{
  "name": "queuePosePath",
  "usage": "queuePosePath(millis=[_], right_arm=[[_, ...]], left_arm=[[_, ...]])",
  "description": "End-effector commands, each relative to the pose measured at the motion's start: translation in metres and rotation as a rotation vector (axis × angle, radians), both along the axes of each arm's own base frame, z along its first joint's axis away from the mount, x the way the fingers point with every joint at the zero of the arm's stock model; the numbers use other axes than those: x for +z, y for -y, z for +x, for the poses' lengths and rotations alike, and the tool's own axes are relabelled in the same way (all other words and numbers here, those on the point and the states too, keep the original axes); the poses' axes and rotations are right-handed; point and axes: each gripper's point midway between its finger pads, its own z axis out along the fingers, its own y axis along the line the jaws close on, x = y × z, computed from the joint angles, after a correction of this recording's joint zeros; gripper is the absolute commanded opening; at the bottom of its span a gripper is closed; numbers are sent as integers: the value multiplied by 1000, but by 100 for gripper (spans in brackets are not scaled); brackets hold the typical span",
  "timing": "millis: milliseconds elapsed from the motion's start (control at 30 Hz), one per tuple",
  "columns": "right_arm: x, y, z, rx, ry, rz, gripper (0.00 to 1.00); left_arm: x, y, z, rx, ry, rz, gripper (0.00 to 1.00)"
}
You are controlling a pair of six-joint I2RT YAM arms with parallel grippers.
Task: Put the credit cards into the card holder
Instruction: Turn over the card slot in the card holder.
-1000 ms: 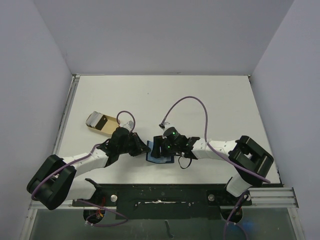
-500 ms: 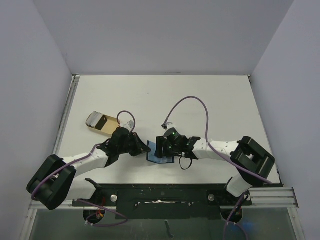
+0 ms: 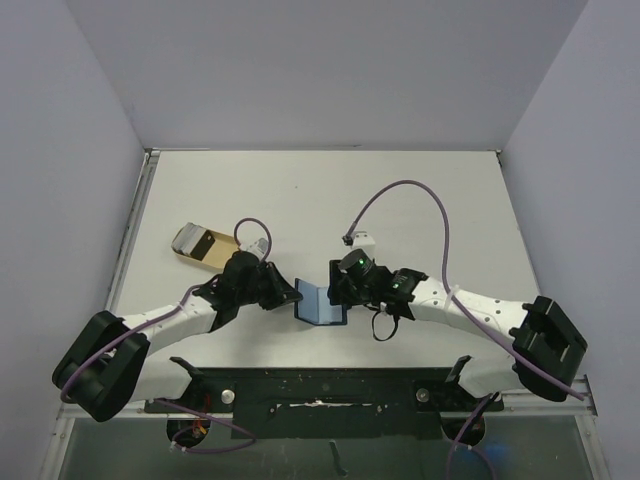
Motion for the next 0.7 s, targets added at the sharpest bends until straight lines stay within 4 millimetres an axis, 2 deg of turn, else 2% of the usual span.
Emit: queuePosePath(millis=[0,67,200,500,533,667], right_arm=[[42,-27,14,26,107,128,53],[45,-38,16,60,118,162,52],[30,-48,19,76,90,147,52],[-1,-40,24,20,32,57,54],[-4,-39,24,15,25,51,54],[-12,-42,27,14,12,37,54]], left_arm=[[31,11,16,-7,82,-47,0],[30,11,15,-9,81,-44,0],[29,12,15,2,77,-73,0],[30,27,26,7,89,-184,0],[29,29,25,3,83,-185,2],[20,20,27,14,68,-122,27]])
